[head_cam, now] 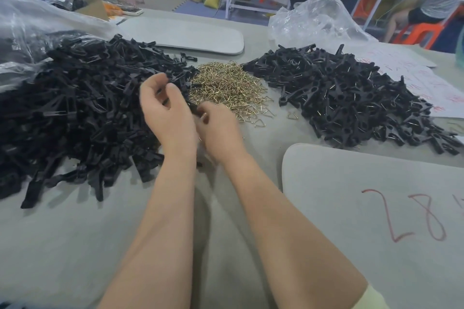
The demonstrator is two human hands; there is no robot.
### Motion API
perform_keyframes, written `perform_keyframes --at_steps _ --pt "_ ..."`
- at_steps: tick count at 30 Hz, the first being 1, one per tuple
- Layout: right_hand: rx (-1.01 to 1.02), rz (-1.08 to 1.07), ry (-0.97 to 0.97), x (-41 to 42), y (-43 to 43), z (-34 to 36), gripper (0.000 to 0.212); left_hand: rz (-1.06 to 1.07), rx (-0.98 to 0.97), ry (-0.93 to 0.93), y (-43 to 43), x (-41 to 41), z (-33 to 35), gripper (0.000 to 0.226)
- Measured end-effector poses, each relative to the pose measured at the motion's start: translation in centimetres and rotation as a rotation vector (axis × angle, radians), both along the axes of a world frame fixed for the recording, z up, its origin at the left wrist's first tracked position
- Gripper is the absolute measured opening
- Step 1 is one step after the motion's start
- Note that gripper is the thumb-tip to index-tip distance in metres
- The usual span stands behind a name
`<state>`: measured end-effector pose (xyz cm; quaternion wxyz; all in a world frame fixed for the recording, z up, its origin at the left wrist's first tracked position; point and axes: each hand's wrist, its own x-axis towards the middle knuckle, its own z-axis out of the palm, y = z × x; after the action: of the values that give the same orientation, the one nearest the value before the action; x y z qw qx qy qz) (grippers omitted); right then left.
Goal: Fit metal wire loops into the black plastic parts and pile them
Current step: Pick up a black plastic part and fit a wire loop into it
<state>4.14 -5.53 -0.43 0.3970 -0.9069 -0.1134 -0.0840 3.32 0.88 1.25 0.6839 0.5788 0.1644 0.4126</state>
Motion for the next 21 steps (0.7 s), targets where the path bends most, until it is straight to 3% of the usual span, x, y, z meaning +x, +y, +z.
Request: perform_keyframes --at_steps 3,5,7,10,13,17,21 --pt "0.36 -0.039 0.039 0.4 -3.7 1.3 0.02 -0.342 0.164 0.168 -0.6 0.5 -0.7 0.02" --pt "0.46 -0.033 0.073 0.5 -6.1 1.4 0.019 -0.603 0.265 0.241 -1.6 0.5 -1.2 0.02" --pt "0.434 -0.024 0.046 0.1 -7.7 0.9 0.021 -0.752 0.258 0.261 -2.7 0.4 -1.6 0.022" --pt "0.331 -0.066 0.039 -0.4 -8.3 -0.4 0.026 -0.772 0.255 0.31 -3.2 0.3 -2.0 0.02" --pt "0.427 -0.093 0.107 -0.5 -8.2 -1.2 0.023 -0.778 0.222 0.353 -3.2 0.4 -2.5 0.02" --pt "0.7 -0.126 0.205 -0.1 -9.1 -1.0 0.06 -0.753 0.147 0.374 -3.1 0.7 -2.8 0.018" --pt "0.754 -0.21 0.112 -0.4 -8.8 -0.8 0.034 -0.782 0.103 0.375 -3.2 0.8 -2.8 0.016"
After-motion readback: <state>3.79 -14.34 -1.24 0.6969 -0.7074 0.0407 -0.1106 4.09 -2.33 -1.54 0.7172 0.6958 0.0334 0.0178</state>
